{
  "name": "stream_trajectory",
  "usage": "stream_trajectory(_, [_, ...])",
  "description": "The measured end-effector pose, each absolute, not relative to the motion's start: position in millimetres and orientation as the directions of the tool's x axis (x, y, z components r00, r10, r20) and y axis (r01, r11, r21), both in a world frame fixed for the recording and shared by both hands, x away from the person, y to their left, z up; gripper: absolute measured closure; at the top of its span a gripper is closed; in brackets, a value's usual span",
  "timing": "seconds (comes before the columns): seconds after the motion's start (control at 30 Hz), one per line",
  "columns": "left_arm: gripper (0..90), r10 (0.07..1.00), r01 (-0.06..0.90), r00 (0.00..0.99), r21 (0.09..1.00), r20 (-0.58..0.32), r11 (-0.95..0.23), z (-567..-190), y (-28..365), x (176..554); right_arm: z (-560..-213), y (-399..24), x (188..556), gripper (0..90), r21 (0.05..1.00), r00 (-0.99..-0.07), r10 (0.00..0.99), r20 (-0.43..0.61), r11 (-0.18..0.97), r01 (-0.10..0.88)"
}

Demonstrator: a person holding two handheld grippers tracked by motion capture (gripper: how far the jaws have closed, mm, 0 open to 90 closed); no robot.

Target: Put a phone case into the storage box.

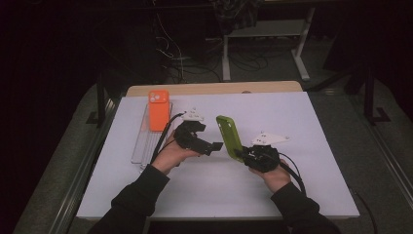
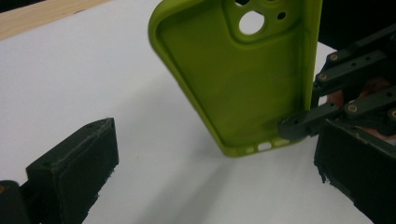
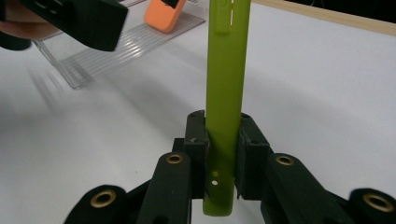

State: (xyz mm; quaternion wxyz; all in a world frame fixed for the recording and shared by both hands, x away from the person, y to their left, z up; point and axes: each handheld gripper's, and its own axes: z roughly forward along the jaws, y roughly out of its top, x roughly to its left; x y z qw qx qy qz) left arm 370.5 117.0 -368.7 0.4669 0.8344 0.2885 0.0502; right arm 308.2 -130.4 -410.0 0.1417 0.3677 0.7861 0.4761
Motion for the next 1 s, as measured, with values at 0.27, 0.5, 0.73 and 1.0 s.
stream_trajectory(0.27, [0.0, 0.509, 0.423, 0.837, 0.828, -0.202, -0.367, -365, 110, 377, -409, -123, 308, 76.0, 0.855, -0.697, 0.701, 0.152, 0.26, 0.448])
stream_trajectory(0.5, [0.0, 0.507, 0.435, 0.83, 0.839, -0.232, -0.328, -366, 105, 378, -410, -117, 306, 76.0, 0.859, -0.706, 0.691, 0.154, 0.26, 0.442])
stream_trajectory(0.73, [0.0, 0.492, 0.428, 0.836, 0.851, -0.243, -0.306, -368, 102, 379, -409, -114, 305, 76.0, 0.859, -0.709, 0.684, 0.17, 0.25, 0.447])
stream_trajectory(1.0, [0.0, 0.508, 0.44, 0.824, 0.848, -0.252, -0.294, -374, 97, 378, -411, -109, 304, 76.0, 0.857, -0.713, 0.683, 0.159, 0.264, 0.443])
